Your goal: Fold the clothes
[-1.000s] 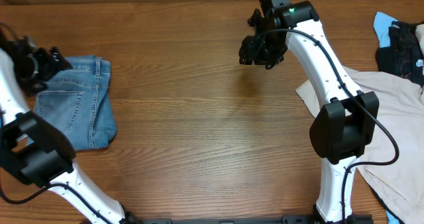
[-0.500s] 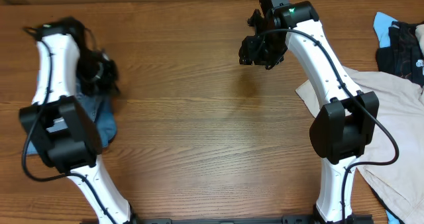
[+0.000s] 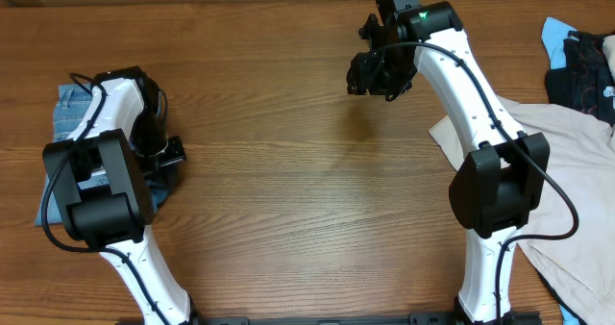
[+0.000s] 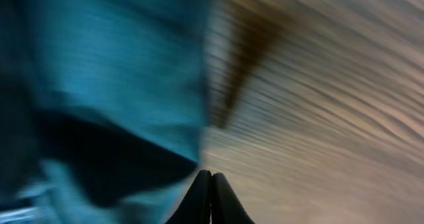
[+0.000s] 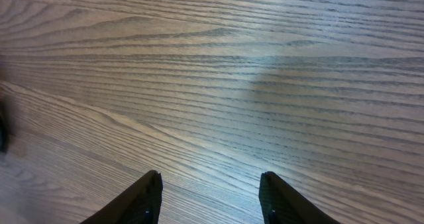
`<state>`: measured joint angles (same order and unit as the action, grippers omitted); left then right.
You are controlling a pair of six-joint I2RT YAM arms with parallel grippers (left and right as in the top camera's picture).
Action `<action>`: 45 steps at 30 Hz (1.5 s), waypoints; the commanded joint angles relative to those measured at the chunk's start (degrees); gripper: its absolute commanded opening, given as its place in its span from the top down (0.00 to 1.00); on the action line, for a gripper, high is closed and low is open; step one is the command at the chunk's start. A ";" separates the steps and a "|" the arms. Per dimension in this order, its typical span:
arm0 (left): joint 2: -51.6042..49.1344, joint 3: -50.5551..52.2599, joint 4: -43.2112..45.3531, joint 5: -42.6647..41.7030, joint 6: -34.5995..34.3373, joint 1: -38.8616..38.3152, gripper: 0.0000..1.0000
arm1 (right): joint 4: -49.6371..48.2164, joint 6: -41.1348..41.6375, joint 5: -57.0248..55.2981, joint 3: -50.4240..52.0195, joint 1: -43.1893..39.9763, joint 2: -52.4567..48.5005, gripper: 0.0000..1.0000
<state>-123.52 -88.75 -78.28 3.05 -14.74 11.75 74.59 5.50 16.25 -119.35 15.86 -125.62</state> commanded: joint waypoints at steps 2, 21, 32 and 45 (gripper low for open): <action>1.40 0.46 2.75 13.51 -6.54 0.50 0.96 | -0.04 -0.81 -0.17 -1.09 0.24 1.44 0.49; 1.38 1.27 18.49 14.08 2.32 3.69 0.96 | 0.35 -0.79 -0.15 -1.09 0.24 1.44 0.49; 1.38 1.03 29.79 11.96 10.32 7.85 0.96 | 0.44 -0.74 -0.13 -1.09 0.24 1.44 0.49; 1.42 -13.14 15.56 -1.31 13.49 5.79 0.96 | 0.72 -0.76 -0.15 -1.09 0.24 1.44 0.49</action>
<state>-123.11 -96.90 -59.79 7.73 -2.76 20.01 75.26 5.28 16.25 -119.35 15.86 -125.62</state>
